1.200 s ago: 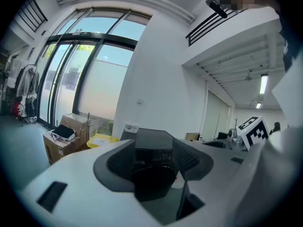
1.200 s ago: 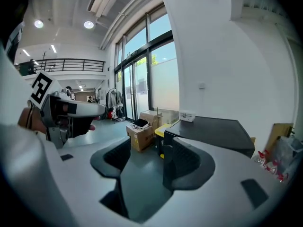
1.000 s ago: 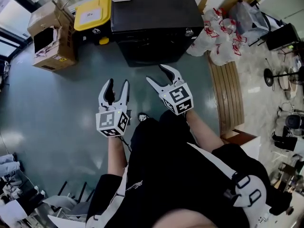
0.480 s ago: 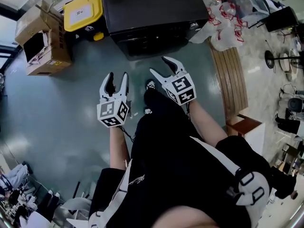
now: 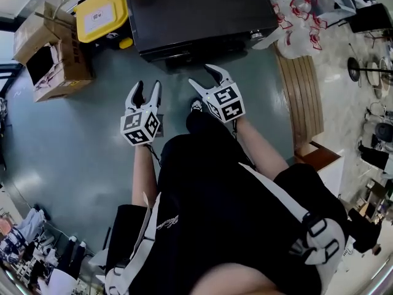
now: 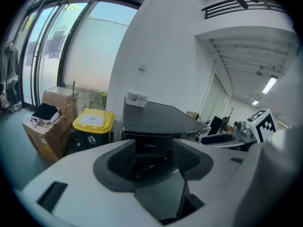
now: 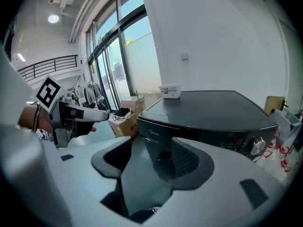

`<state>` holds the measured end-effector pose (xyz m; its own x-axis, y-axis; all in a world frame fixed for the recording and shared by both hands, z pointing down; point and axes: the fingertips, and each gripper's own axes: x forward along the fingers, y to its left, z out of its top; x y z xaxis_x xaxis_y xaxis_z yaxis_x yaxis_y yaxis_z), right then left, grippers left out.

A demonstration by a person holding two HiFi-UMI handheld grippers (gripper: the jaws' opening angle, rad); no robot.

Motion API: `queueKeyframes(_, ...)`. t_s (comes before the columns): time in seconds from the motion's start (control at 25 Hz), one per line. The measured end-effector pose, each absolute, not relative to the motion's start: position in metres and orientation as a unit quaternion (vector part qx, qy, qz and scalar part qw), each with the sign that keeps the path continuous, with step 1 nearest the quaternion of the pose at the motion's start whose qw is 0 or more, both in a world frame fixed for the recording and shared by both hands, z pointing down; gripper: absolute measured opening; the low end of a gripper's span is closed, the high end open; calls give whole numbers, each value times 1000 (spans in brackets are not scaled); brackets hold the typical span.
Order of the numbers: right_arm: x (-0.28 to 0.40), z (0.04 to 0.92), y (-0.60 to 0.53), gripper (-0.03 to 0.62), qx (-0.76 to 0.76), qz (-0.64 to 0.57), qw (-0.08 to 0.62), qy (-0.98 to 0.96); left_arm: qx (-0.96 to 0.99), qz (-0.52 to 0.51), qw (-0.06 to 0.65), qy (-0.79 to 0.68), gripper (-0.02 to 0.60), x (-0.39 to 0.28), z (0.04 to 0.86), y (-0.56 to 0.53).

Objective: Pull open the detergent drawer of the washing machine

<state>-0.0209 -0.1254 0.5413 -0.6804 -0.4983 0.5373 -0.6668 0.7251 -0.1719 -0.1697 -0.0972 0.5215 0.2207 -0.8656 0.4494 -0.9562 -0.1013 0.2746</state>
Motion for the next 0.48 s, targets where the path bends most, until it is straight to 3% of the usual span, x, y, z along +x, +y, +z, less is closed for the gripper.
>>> queueKeyframes(0.48, -37, 597, -187, 262, 336, 233, 251, -877, 710, 130, 328, -610, 249, -178, 609, -157)
